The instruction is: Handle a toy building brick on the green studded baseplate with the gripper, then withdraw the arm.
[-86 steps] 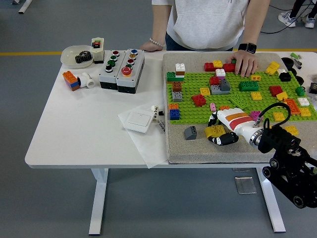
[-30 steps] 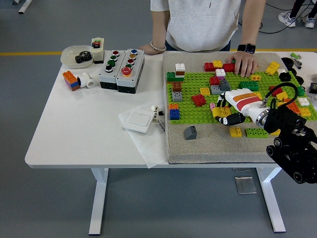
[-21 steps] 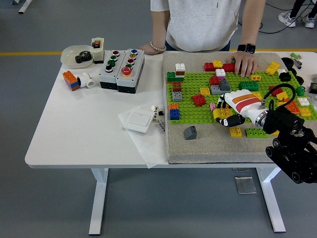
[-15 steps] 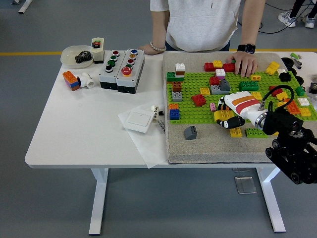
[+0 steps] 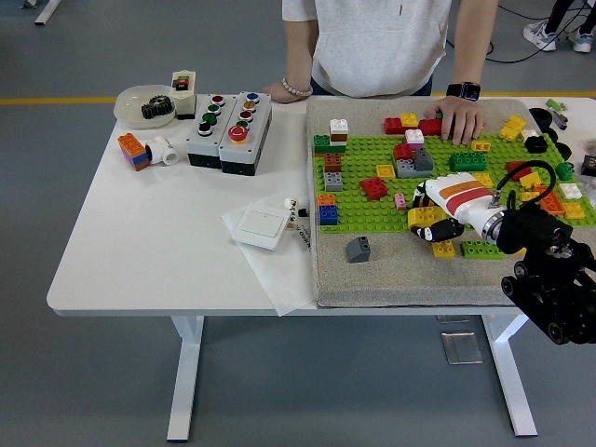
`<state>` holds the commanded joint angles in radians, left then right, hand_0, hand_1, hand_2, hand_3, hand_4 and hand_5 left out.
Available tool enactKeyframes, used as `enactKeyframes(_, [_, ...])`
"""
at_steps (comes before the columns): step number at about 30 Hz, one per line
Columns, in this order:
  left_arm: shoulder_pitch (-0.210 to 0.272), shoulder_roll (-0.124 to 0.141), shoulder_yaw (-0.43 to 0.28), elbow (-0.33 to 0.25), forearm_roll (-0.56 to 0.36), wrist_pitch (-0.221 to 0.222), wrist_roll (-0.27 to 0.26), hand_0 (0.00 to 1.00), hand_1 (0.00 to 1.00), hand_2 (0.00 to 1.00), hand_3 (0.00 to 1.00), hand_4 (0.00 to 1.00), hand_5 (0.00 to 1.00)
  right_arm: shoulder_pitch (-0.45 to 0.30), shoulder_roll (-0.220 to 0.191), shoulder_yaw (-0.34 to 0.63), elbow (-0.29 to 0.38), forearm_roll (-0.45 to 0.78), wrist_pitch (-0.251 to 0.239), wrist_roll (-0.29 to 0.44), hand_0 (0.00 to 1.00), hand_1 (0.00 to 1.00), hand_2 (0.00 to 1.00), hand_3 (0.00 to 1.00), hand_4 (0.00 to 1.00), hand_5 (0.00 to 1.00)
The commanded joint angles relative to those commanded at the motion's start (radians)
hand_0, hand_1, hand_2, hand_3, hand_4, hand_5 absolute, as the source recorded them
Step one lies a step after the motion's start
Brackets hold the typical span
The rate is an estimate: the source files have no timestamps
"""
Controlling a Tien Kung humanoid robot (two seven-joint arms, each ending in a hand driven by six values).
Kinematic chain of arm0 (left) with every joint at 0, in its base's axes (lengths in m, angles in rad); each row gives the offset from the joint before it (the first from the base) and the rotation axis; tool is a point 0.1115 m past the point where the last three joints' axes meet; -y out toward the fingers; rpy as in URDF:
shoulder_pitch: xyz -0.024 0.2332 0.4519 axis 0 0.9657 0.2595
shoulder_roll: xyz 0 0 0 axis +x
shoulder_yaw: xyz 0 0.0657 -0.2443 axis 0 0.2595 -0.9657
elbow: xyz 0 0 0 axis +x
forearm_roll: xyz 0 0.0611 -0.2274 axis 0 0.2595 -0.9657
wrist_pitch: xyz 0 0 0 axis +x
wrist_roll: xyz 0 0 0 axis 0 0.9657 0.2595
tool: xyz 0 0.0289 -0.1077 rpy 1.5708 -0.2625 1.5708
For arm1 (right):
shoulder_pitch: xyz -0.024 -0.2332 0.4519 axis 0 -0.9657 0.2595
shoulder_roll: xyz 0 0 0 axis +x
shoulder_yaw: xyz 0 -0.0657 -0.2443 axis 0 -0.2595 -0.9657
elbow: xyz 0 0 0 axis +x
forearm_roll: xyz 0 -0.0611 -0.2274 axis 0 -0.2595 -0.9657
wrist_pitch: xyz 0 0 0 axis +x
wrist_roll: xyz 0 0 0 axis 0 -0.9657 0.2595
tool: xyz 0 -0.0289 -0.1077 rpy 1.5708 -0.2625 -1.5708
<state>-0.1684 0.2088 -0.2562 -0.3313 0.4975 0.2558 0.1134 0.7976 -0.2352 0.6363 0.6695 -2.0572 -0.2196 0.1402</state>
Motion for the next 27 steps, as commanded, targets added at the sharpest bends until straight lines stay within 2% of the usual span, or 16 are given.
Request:
enactKeyframes(12, [-0.004,0.000,-0.001,0.001,0.001,0.001,0.000,0.786,0.803,0.784,0.622,0.649,0.651,0.004,-0.005,0.009,0.001,0.009,0.028,0.012,0.440,0.520,0.575,0.529,0.788,0.299])
enactKeyframes(14, [-0.004,0.000,0.000,0.001,0.001,0.001,0.000,0.786,0.804,0.784,0.622,0.648,0.650,0.004,-0.005,0.007,-0.002,0.009,0.029,0.013,0.454,0.544,0.596,0.558,0.814,0.301])
enactKeyframes(24, [-0.006,-0.002,-0.003,0.001,0.005,0.001,0.002,0.787,0.804,0.784,0.623,0.649,0.651,0.008,-0.002,0.008,-0.008,0.007,0.012,0.015,0.457,0.559,0.620,0.584,0.833,0.296])
enactKeyframes(25, [-0.006,-0.002,-0.003,0.001,0.006,0.001,0.002,0.787,0.804,0.784,0.623,0.649,0.651,0.009,-0.002,0.008,-0.009,0.007,0.011,0.015,0.486,0.587,0.663,0.631,0.870,0.312])
enactKeyframes(27, [-0.006,-0.002,-0.003,0.001,0.006,0.002,0.003,0.787,0.804,0.784,0.623,0.649,0.651,0.009,-0.002,0.009,-0.011,0.004,0.007,0.014,0.486,0.587,0.663,0.631,0.870,0.312])
